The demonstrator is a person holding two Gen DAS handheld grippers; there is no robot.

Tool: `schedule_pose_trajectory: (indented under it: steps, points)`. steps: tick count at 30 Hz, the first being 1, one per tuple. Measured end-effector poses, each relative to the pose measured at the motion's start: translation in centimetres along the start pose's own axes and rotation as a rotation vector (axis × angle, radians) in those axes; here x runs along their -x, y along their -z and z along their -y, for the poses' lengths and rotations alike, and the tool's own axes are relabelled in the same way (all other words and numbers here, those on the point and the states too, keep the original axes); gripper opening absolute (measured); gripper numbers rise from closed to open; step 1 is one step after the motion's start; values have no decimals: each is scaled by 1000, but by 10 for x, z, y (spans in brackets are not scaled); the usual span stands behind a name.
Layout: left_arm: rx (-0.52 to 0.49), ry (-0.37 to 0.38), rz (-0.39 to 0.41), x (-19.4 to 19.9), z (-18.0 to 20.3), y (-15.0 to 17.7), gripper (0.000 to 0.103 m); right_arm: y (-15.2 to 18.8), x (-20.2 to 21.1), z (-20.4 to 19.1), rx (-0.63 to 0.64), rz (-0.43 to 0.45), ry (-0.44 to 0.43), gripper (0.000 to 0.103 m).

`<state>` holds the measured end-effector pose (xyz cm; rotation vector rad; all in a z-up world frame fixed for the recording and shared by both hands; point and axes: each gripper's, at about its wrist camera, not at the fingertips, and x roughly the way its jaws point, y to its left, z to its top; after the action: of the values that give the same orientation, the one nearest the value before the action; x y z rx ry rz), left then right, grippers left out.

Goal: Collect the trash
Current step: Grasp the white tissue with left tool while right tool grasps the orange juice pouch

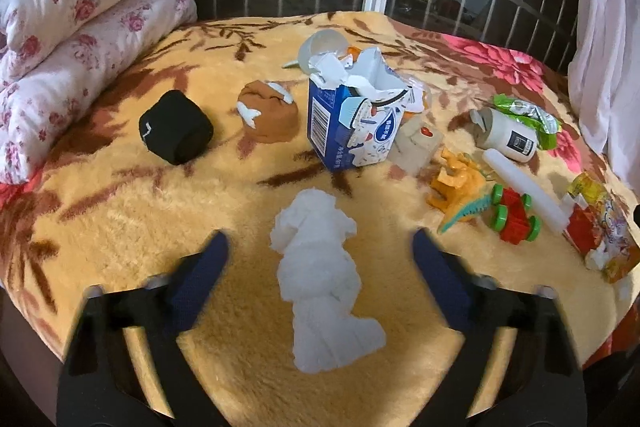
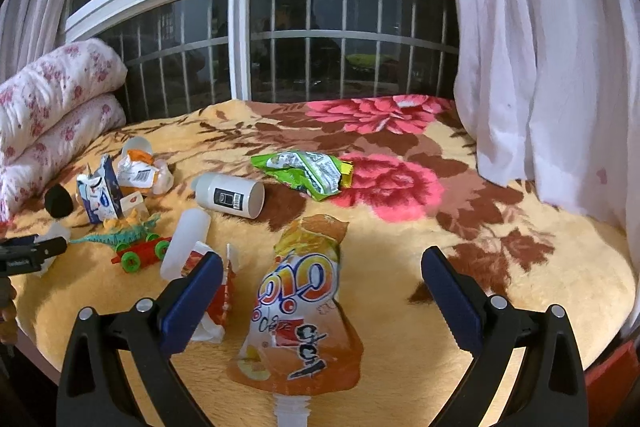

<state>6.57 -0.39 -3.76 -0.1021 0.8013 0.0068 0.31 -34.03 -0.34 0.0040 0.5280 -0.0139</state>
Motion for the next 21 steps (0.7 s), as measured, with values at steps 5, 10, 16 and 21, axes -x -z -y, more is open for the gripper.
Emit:
schedule_pose_trajectory:
  steps: [5, 10, 16, 21]
  points:
    - [-30, -35, -34, -19, 2, 1, 34, 2, 0, 10, -41, -4, 0, 98]
    - [-103, -72, 27, -10, 9, 10, 30, 4, 2, 17, -53, 4, 16, 98]
    - [-111, -89, 81, 16, 6, 20, 30, 6, 1, 30, -78, -26, 26, 98]
    - [-71, -29, 118, 47, 4, 38, 30, -3, -4, 37, -128, -116, -76, 98]
